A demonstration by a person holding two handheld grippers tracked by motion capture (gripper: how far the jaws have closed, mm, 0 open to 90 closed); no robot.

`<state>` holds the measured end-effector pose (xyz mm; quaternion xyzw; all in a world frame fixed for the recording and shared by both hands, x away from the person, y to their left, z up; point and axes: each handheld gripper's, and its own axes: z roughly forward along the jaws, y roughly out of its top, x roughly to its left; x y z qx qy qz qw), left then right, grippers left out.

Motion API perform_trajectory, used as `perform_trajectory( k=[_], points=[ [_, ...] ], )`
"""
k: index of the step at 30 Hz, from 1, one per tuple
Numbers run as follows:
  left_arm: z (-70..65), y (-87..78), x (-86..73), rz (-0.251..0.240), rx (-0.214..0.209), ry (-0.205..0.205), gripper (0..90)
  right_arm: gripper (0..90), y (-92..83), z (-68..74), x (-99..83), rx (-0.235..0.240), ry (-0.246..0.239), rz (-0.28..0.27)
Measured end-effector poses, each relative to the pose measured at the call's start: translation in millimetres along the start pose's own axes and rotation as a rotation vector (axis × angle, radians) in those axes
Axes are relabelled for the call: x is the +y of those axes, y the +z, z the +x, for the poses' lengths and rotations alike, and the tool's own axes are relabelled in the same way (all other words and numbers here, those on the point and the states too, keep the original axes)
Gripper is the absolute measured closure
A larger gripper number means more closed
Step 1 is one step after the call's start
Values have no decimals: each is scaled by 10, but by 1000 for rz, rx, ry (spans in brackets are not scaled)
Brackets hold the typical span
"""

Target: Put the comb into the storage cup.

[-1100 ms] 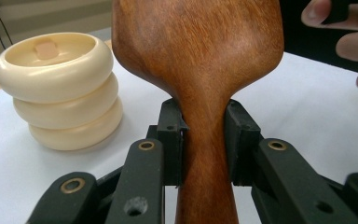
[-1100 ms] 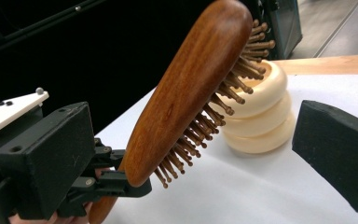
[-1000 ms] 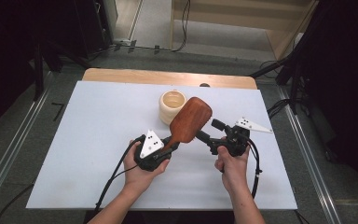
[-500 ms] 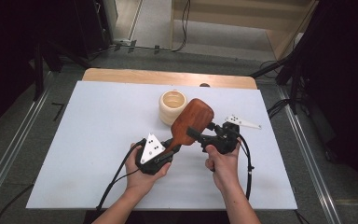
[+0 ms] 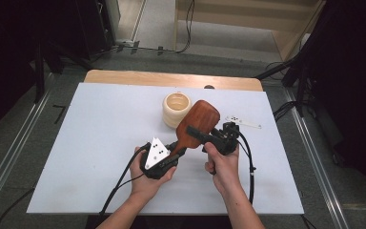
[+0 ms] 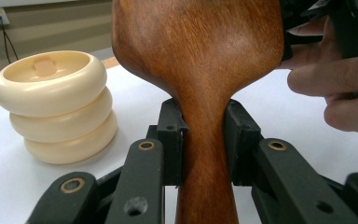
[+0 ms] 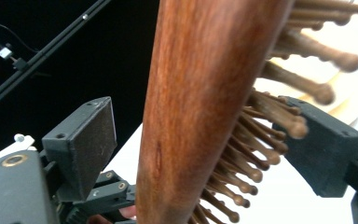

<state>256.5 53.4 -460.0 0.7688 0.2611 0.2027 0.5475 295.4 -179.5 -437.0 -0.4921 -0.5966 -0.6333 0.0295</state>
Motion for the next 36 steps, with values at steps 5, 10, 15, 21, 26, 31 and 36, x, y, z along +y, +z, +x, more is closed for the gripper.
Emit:
perform_trajectory(
  k=[5,10,15,21,26,31,36],
  points=[
    [-32,16,-7,-2,-2,9,719,192,39,-5,-11,11,22,6],
    [-47,26,-16,-2,-3,13,720,306,50,-13,-12,9,30,-8],
    [-43,17,-21,-13,-4,12,719,411,50,-48,-13,38,65,0],
    [-21,30,-28,-13,-37,-4,717,480,29,-37,-47,69,80,-25],
    [1,30,-36,-8,-60,-28,641,505,15,5,-58,64,19,-20],
    [48,24,-22,-2,-45,-62,391,514,-14,14,-46,50,-35,-14],
    [96,0,-20,2,-53,-78,260,515,-36,73,-26,7,-120,-9]
  ],
)
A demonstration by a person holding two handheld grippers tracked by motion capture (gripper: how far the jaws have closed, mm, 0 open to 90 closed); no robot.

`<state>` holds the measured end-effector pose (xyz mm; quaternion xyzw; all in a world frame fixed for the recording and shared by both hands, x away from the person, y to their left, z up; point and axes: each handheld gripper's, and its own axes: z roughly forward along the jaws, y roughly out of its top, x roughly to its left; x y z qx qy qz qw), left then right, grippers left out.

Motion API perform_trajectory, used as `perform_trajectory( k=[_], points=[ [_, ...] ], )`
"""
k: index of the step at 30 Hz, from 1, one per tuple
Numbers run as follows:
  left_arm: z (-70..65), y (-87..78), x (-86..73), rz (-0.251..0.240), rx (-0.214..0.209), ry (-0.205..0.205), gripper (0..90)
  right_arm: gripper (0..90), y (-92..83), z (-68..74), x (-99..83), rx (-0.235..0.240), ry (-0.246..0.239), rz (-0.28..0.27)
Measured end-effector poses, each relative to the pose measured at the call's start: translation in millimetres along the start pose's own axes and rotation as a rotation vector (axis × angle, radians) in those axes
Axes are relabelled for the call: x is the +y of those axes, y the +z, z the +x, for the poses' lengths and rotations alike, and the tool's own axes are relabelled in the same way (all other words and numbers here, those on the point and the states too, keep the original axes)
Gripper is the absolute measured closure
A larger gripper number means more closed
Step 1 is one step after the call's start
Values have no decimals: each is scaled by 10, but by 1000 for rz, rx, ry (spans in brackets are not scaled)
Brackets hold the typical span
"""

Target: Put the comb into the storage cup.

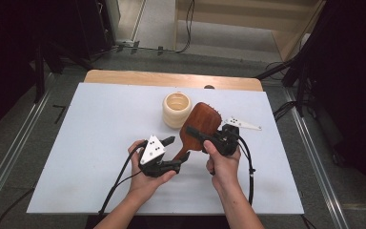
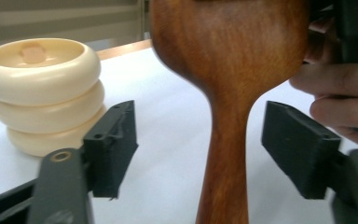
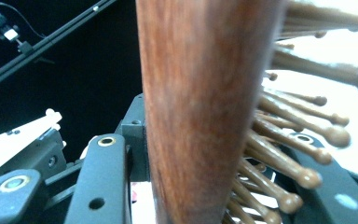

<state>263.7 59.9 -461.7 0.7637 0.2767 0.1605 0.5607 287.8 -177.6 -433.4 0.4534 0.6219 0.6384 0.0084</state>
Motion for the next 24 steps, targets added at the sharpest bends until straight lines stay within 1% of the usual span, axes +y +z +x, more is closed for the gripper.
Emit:
perform_trajectory(
  k=[1,2,3,4,6,8,9,10,11,12,15,20,24],
  points=[
    [6,-13,0,2,7,-1,260,515,0,0,0,0,0,0],
    [19,-23,-1,0,3,-2,232,515,-3,5,5,-7,-15,-6],
    [27,-33,-3,-1,1,-7,211,515,-12,15,9,-9,-20,-8],
    [36,-43,-4,-2,6,-8,188,515,-16,16,14,-8,-29,-16],
    [56,-66,-12,0,12,-9,132,515,-28,17,23,-9,-28,-18],
    [82,-92,-19,-5,34,-21,52,515,-30,12,29,-12,-35,-23],
    [103,-111,-22,-10,24,-31,12,515,-36,12,31,-13,-38,-23],
    [121,-130,-25,-14,17,-36,0,515,-36,12,31,-13,-38,-23],
    [133,-151,-31,-21,24,-33,0,515,-37,14,32,-16,-44,-25],
    [150,-173,-36,-29,18,-34,0,515,-44,20,33,-19,-57,-27],
    [201,-224,-57,-30,7,-41,0,515,-47,26,36,-24,-65,-27],
    [263,-307,-115,-33,30,-37,0,515,-49,32,45,-20,-80,-36],
    [327,-365,-158,-33,42,-43,0,515,-43,34,51,-17,-87,-38]
  ],
)
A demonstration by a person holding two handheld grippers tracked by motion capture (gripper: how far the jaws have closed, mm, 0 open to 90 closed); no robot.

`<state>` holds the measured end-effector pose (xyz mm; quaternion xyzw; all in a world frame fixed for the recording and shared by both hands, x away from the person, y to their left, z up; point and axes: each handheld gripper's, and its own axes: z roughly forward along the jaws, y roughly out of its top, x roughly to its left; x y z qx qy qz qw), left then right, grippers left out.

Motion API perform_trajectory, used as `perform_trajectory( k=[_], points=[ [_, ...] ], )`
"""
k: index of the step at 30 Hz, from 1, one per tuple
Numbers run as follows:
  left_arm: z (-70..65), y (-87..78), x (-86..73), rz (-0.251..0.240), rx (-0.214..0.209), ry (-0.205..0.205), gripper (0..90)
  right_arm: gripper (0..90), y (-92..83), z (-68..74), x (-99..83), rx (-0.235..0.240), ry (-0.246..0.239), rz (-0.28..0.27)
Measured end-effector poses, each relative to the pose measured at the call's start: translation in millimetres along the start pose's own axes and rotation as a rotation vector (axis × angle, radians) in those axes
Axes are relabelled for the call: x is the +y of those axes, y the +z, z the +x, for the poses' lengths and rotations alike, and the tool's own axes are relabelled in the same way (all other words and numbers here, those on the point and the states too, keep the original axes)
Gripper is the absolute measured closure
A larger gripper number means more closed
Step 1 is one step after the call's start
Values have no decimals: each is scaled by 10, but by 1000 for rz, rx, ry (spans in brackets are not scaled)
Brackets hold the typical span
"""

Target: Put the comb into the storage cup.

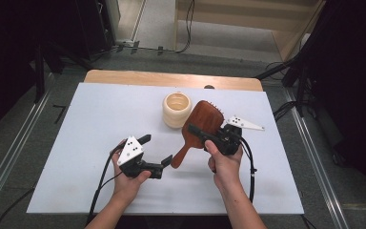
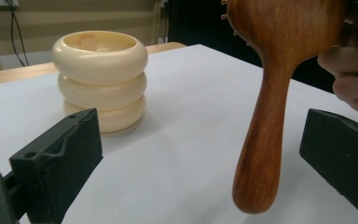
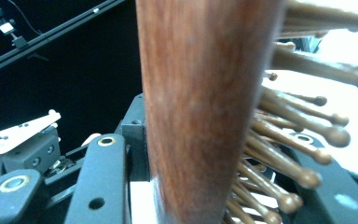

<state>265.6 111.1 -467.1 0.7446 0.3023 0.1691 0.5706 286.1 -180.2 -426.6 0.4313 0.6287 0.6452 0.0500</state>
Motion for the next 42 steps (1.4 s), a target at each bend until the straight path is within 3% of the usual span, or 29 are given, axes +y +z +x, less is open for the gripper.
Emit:
perform_trajectory(
  k=[27,42],
  points=[
    [466,-585,-278,5,118,-18,0,514,53,39,27,-2,-34,10],
    [630,-849,-371,9,162,-15,0,514,59,-2,71,-16,-43,8]
  ],
)
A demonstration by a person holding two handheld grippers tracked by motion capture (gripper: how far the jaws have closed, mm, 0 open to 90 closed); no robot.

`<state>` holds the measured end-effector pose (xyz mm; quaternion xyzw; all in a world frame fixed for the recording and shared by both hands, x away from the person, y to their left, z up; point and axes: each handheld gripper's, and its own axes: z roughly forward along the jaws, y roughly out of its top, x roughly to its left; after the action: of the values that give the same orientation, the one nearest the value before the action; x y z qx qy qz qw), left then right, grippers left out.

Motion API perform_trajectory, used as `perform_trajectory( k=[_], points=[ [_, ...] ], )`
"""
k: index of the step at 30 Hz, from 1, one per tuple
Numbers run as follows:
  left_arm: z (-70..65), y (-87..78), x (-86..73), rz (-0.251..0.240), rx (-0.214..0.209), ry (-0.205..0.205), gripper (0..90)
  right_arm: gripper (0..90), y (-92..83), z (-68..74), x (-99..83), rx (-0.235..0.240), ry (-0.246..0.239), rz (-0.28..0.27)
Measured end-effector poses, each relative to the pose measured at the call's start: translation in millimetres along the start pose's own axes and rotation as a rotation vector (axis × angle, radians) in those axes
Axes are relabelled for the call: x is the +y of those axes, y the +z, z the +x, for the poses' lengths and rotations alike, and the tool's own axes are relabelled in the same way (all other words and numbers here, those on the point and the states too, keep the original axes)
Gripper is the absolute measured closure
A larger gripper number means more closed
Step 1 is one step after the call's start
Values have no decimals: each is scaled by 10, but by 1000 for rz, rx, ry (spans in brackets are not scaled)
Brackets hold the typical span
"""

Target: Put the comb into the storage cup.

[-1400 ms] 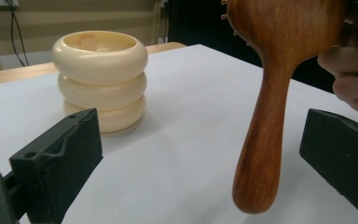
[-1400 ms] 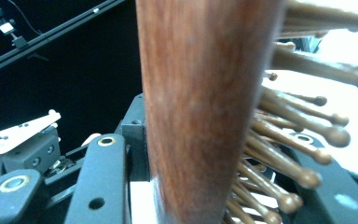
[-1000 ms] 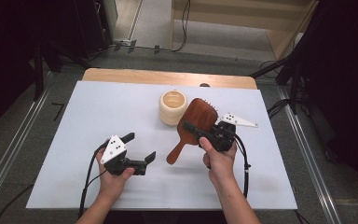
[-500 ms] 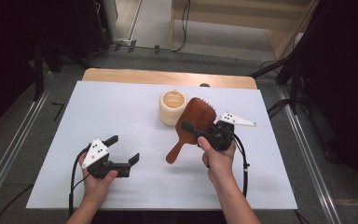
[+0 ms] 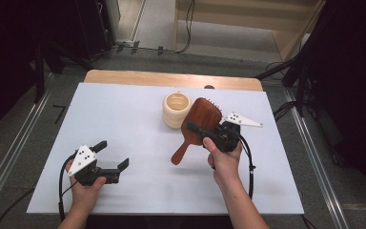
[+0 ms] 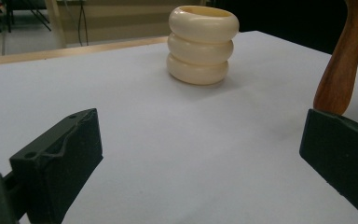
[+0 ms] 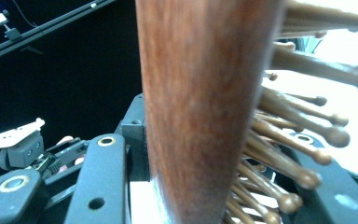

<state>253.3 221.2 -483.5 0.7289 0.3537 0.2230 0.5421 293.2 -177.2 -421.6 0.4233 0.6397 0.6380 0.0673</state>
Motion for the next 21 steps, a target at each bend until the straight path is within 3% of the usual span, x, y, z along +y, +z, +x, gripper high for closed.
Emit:
perform_trajectory(
  k=[21],
  points=[
    [236,-223,-53,-7,71,-16,0,514,16,-42,181,-19,-50,-13]
  ],
)
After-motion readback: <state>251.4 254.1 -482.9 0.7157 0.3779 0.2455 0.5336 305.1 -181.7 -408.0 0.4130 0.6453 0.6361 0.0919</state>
